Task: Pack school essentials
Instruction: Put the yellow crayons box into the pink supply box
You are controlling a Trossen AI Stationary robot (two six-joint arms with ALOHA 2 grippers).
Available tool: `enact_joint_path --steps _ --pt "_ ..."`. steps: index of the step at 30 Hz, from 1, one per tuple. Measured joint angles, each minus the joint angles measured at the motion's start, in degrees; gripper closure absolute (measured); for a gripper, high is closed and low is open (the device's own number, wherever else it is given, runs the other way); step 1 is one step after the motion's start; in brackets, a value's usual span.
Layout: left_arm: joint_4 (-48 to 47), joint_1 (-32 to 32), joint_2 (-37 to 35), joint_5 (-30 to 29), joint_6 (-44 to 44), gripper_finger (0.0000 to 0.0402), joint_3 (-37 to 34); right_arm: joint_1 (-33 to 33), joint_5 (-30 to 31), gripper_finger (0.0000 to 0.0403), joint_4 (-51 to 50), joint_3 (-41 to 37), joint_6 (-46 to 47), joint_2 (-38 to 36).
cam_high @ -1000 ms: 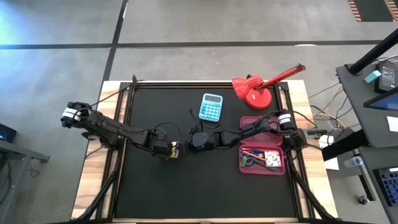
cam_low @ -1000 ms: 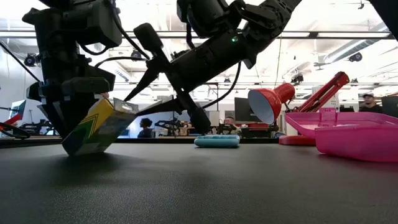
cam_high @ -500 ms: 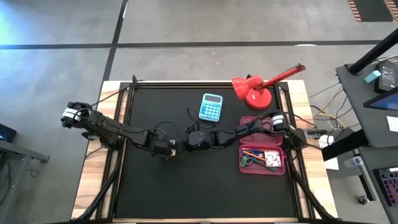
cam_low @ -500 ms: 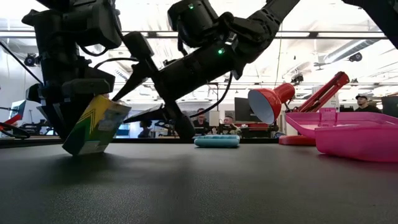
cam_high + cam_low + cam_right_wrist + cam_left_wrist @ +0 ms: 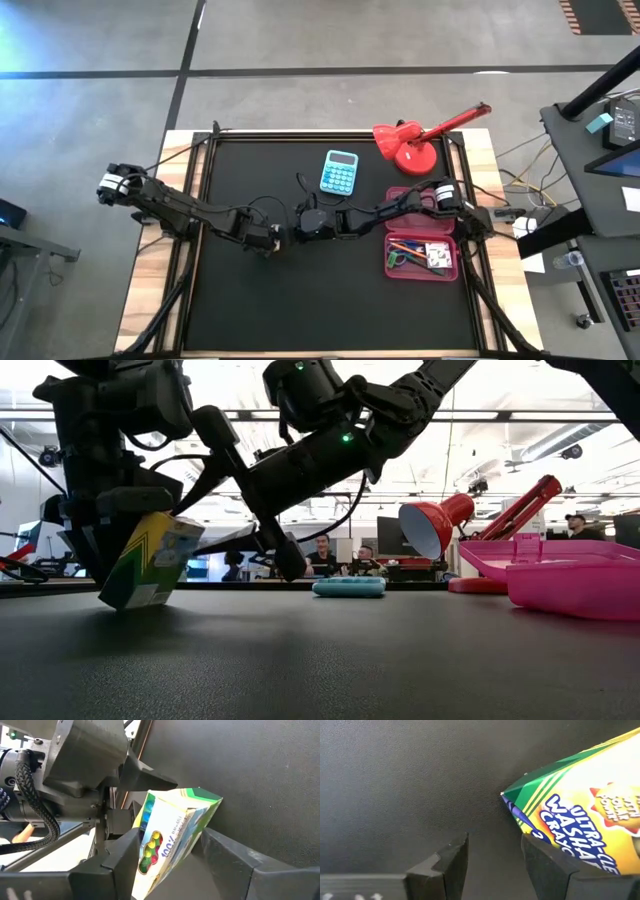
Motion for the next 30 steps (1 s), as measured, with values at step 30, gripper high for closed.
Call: enact_joint_path --steps 30 --pt "-3.06 -0.47 -5.04 -0.19 9.78 0.0233 -0.17 0.02 -2.82 0.0191 1.64 0.02 2.26 0.02"
